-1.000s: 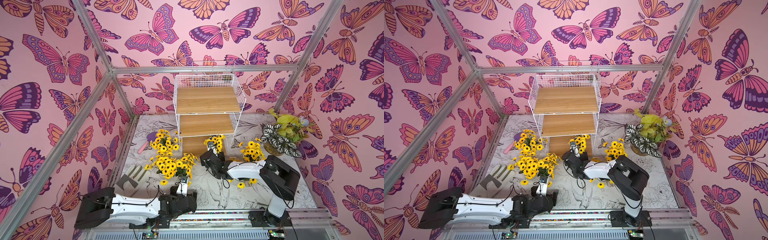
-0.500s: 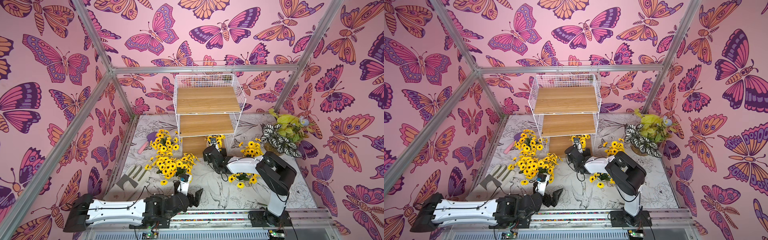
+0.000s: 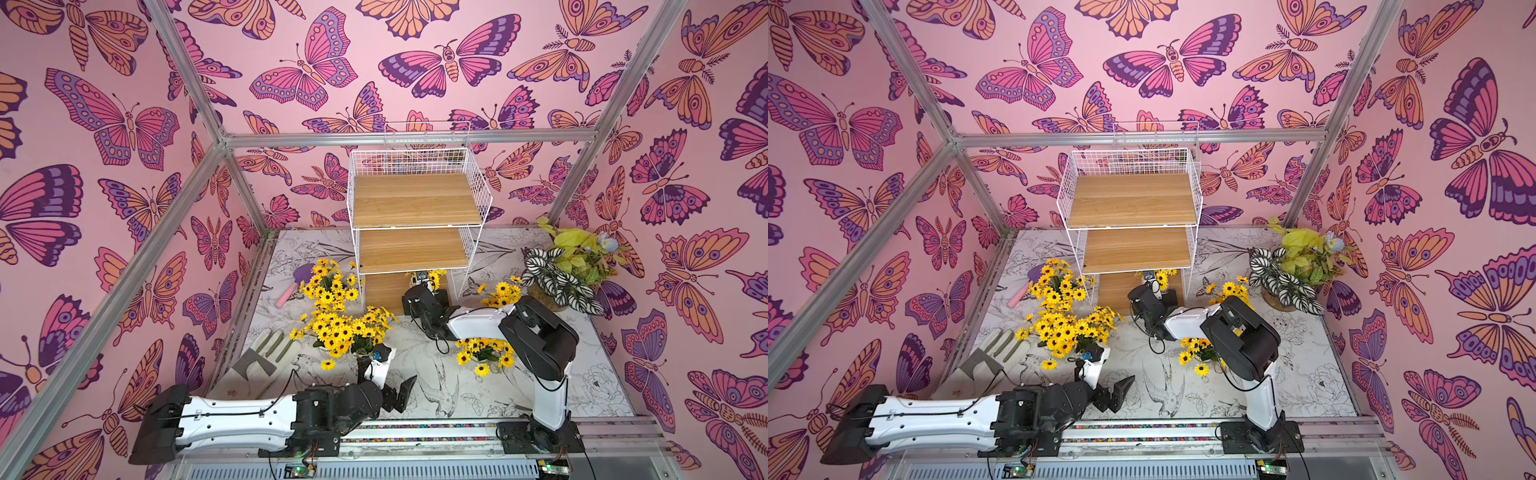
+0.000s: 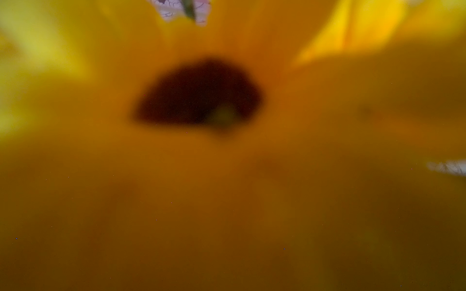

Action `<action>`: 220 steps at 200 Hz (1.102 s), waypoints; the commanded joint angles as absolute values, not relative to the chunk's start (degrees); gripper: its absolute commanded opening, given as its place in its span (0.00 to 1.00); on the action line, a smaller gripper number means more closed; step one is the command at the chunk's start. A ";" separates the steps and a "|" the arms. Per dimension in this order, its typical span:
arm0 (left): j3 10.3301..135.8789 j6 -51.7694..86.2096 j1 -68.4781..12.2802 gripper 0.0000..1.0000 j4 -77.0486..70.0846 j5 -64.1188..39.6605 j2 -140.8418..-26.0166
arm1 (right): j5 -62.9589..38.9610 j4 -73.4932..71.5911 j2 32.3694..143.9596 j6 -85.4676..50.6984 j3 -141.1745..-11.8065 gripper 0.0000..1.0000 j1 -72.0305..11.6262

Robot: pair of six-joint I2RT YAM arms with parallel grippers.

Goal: Take the sunflower pots off the shelves
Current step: Pick up the sunflower pot from the shelf.

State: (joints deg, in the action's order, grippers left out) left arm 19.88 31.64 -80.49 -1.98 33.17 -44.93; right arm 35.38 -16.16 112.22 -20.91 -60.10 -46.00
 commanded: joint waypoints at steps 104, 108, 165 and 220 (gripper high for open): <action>19.42 28.75 -74.54 1.00 -4.75 26.27 -43.35 | 35.25 -19.20 119.24 -19.36 -66.52 0.99 -43.53; 19.42 28.74 -74.49 1.00 -4.75 26.28 -43.39 | 35.18 -18.68 119.34 -19.74 -66.74 0.99 -43.45; 16.44 29.00 -73.42 1.00 -4.41 26.10 -42.11 | 34.54 -18.70 119.40 -20.29 -66.67 0.92 -42.96; 16.44 29.53 -73.38 1.00 -2.46 27.52 -40.81 | 32.74 -23.47 118.58 -19.72 -63.91 0.59 -42.98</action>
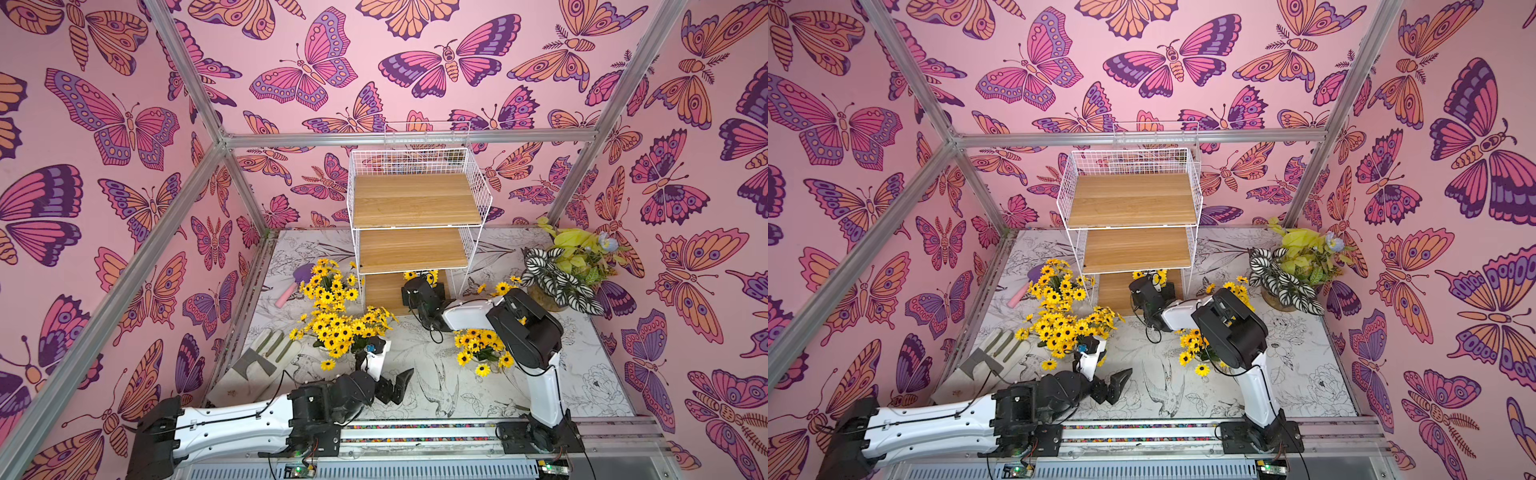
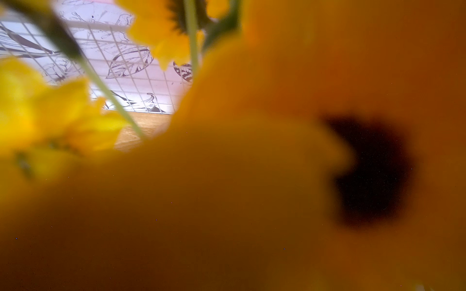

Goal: Take the sunflower pots off the shelves
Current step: Pick up the sunflower pot from the shelf.

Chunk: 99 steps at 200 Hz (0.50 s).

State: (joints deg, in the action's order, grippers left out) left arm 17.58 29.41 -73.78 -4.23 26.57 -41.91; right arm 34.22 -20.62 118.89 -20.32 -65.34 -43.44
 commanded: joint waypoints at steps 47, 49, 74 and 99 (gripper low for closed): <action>16.76 29.46 -73.23 1.00 0.31 29.97 -38.85 | 29.14 -25.49 115.84 -18.53 -61.40 0.53 -43.83; 16.80 29.45 -73.22 1.00 0.39 30.08 -38.83 | 29.10 -25.49 115.60 -18.41 -61.36 0.53 -43.92; 17.53 29.35 -73.13 1.00 1.74 31.02 -38.63 | 28.67 -25.40 112.84 -17.56 -60.22 0.52 -45.26; 17.70 29.45 -73.07 1.00 1.92 31.20 -38.37 | 28.06 -24.51 109.40 -17.10 -58.97 0.52 -46.70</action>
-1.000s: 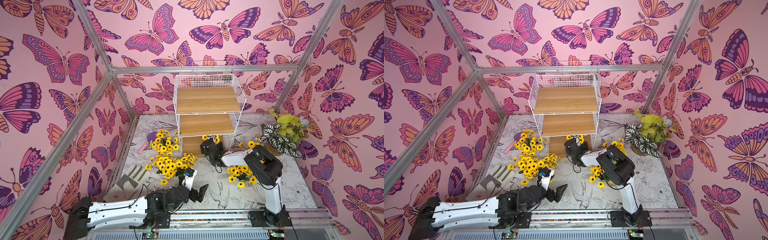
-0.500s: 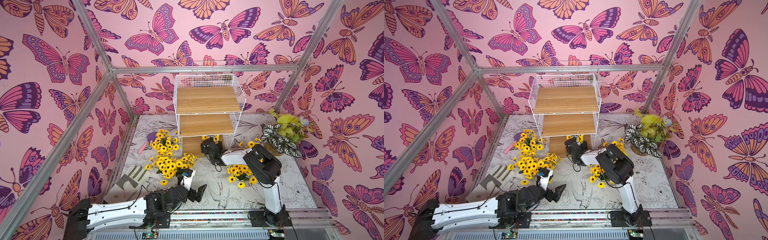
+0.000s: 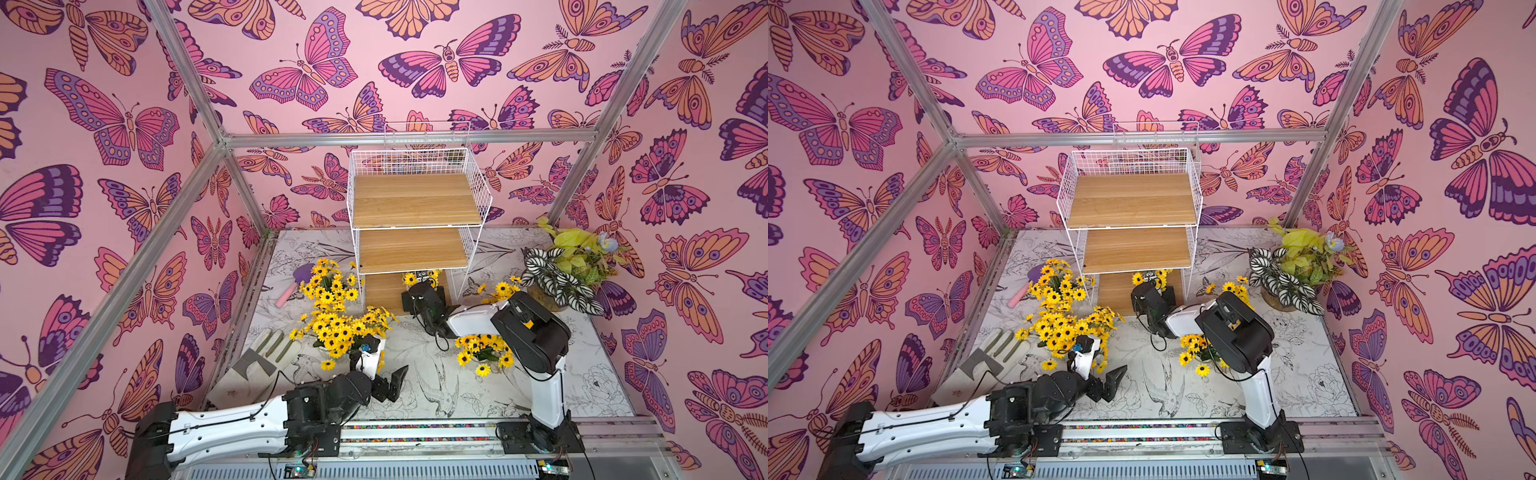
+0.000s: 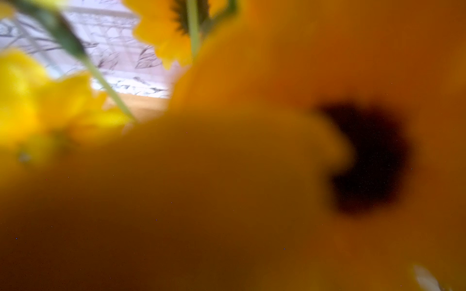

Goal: Take the sunflower pots off the shelves
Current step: Pick up the sunflower pot from the shelf.

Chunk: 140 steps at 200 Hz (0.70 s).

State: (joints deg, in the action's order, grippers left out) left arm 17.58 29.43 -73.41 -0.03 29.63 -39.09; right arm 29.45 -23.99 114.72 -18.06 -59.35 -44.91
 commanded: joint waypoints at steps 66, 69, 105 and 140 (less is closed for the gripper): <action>17.97 28.92 -73.06 1.00 4.30 31.53 -34.12 | 26.47 -19.83 97.75 -16.86 -52.33 0.52 -51.45; 18.01 28.87 -73.04 1.00 4.40 31.51 -33.84 | 26.70 -19.62 97.22 -16.75 -51.99 0.52 -51.89; 18.03 28.83 -73.08 1.00 7.02 32.47 -30.24 | 29.14 -16.22 91.69 -17.42 -47.92 0.52 -56.42; 18.15 28.16 -73.05 1.00 9.14 33.26 -27.11 | 31.07 -16.39 86.42 -20.00 -42.29 0.52 -60.15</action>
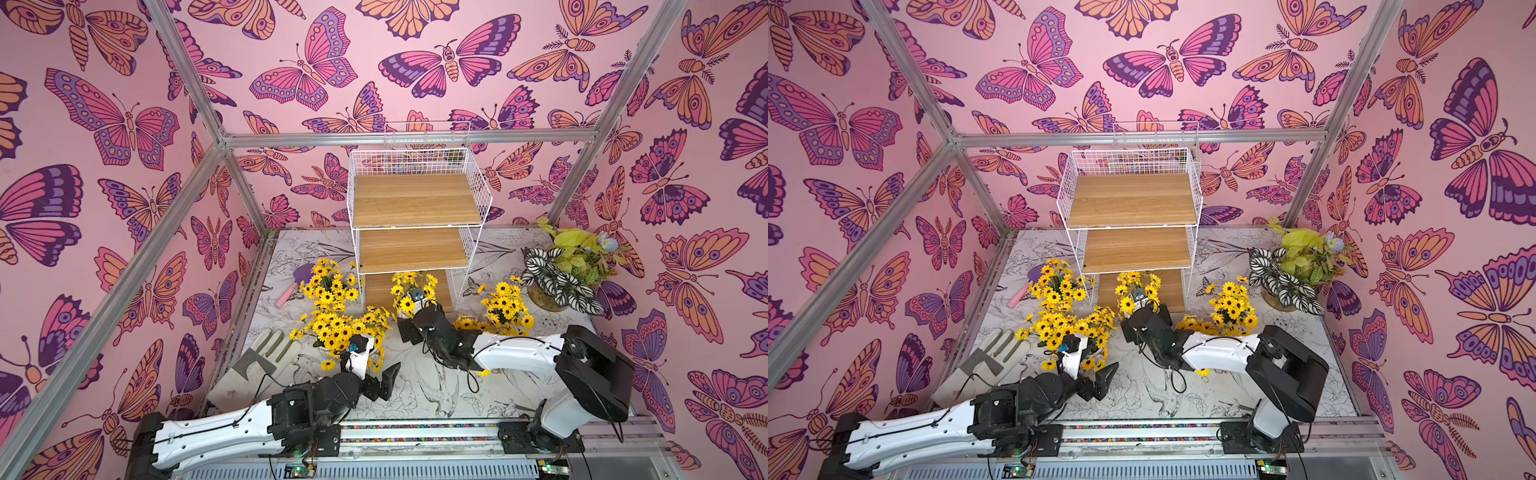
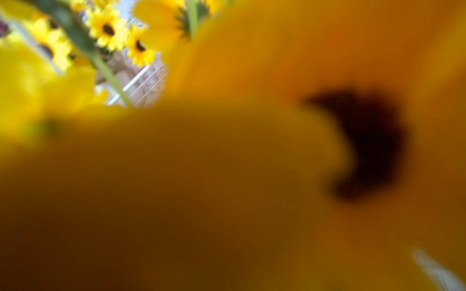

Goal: Take the sunflower pots off the shelves
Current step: Pick up the sunflower pot from the shelf, then place the sunflower pot at the center of the board.

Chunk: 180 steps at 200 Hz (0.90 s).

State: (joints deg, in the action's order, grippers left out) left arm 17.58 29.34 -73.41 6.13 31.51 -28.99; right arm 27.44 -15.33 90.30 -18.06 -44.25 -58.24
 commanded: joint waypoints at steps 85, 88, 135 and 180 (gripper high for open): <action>18.28 28.07 -73.05 1.00 11.76 34.05 -25.93 | 37.29 -22.68 89.68 -27.21 -35.98 0.52 -66.79; 18.28 28.04 -73.04 1.00 11.84 34.08 -25.93 | 37.48 -22.88 89.67 -27.44 -35.83 0.52 -66.86; 18.28 28.56 -73.09 1.00 12.69 34.28 -25.15 | 39.15 -23.56 89.67 -31.68 -32.26 0.52 -68.48; 18.19 28.73 -73.04 1.00 12.78 34.49 -24.96 | 39.38 -24.09 92.37 -33.28 -31.35 0.52 -70.22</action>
State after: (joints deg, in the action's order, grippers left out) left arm 17.65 28.93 -73.41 11.90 33.04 -25.47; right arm 36.47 -20.47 90.89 -31.20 -31.05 -68.82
